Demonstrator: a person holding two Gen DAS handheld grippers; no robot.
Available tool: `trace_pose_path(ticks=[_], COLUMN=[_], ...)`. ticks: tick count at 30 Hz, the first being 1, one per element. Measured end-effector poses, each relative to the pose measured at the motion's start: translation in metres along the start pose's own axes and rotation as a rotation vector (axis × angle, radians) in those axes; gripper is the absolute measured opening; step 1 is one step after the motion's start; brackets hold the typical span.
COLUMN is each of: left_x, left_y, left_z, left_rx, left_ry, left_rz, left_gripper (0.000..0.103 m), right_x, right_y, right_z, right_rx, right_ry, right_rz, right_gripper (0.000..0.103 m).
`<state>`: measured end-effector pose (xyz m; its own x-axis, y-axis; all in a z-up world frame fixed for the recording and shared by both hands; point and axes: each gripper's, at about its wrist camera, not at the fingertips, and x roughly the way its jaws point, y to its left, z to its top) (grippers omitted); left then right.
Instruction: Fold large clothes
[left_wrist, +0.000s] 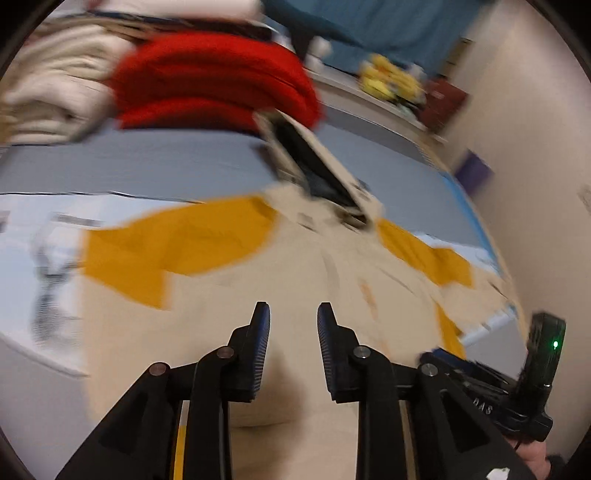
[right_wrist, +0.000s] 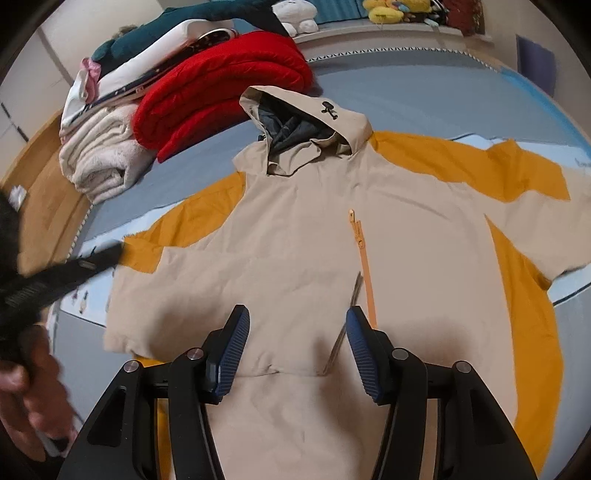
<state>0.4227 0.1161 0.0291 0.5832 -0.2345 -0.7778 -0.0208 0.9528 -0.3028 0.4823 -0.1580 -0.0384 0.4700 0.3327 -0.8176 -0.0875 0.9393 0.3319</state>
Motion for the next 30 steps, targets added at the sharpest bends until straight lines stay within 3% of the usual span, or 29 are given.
trace_pose_path(ticks=[1,4,6,9,14,18,24,25,26,29,30], left_x=[-0.011,-0.025,-0.007,-0.003,-0.011,-0.009,-0.013,-0.013,-0.013,-0.012,-0.011], left_y=[0.005,0.018,0.022,0.038,0.049,0.066,0.073,0.074,0.075,0.082,0.084], left_z=[-0.001,-0.019,-0.022,-0.017,0.004,0.012,0.017,0.018,0.018,0.018,0.018], left_rx=[-0.017,-0.006,0.027,0.015,0.012,-0.049,-0.055,-0.056,-0.057,-0.068,-0.073], left_ry=[-0.020,-0.075,-0.054,-0.049,-0.109,-0.095,-0.113,-0.115,-0.116,-0.121,-0.122], left_rz=[0.036,0.097,0.187,0.221,0.233,0.217,0.231,0.235,0.242,0.259,0.264], left_gripper=[0.023,0.025,0.025,0.025,0.025,0.025,0.025,0.025,0.025,0.025,0.025], right_x=[0.003,0.017,0.028,0.051,0.088,0.111,0.114,0.112,0.109,0.090,0.073], right_y=[-0.003,-0.015,-0.021,-0.031,-0.045,-0.046,-0.036,-0.035,-0.034,-0.026,-0.021], right_z=[0.000,-0.002,-0.005,-0.013,-0.030,-0.041,-0.034,-0.032,-0.030,-0.013,-0.002], right_rx=[0.020,0.094,0.122,0.179,0.285,0.306,0.273,0.267,0.260,0.201,0.155], right_ry=[0.011,0.050,0.078,0.149,0.261,0.320,0.282,0.267,0.253,0.165,0.094], right_rz=[-0.003,-0.006,0.002,0.043,0.086,0.075,0.072,0.068,0.067,0.080,0.073], right_gripper=[0.023,0.020,0.020,0.023,0.035,0.041,0.038,0.020,0.011,0.008,0.008])
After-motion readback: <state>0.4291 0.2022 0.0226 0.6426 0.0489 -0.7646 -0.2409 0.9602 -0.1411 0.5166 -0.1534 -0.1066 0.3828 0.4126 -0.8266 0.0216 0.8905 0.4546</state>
